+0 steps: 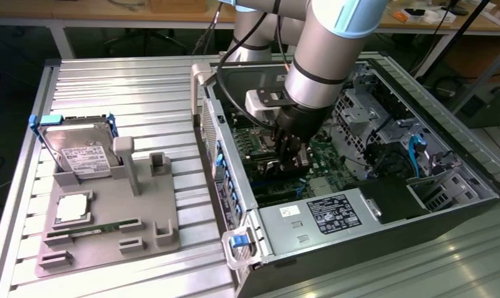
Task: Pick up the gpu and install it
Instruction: 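Insert the gpu into the slot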
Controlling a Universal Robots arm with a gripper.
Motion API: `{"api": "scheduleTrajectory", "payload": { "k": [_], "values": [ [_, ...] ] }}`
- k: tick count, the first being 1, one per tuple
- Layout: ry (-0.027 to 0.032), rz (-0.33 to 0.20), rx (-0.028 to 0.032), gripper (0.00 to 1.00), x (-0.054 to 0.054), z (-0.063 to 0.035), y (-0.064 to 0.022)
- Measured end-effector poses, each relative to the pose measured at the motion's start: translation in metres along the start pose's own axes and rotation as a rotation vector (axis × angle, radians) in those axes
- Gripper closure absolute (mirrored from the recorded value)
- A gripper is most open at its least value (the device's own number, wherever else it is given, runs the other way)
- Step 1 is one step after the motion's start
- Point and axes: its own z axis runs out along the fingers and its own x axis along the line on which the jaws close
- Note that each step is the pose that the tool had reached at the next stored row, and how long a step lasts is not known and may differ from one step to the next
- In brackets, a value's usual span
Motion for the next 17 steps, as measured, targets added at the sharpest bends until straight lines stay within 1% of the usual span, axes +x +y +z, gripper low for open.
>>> {"api": "scheduleTrajectory", "payload": {
  "k": [6,12,15,17],
  "values": [
    [0.0007,-0.010,0.0001,0.73,-0.0002,0.0003,0.0006],
    [0.0006,-0.010,0.0000,0.73,-0.0007,0.0049,0.0020],
    [0.0007,-0.011,0.0000,0.73,-0.0007,0.0051,0.0020],
    [-0.0003,-0.011,0.0004,0.73,-0.0008,0.0045,0.0019]
  ]
}}
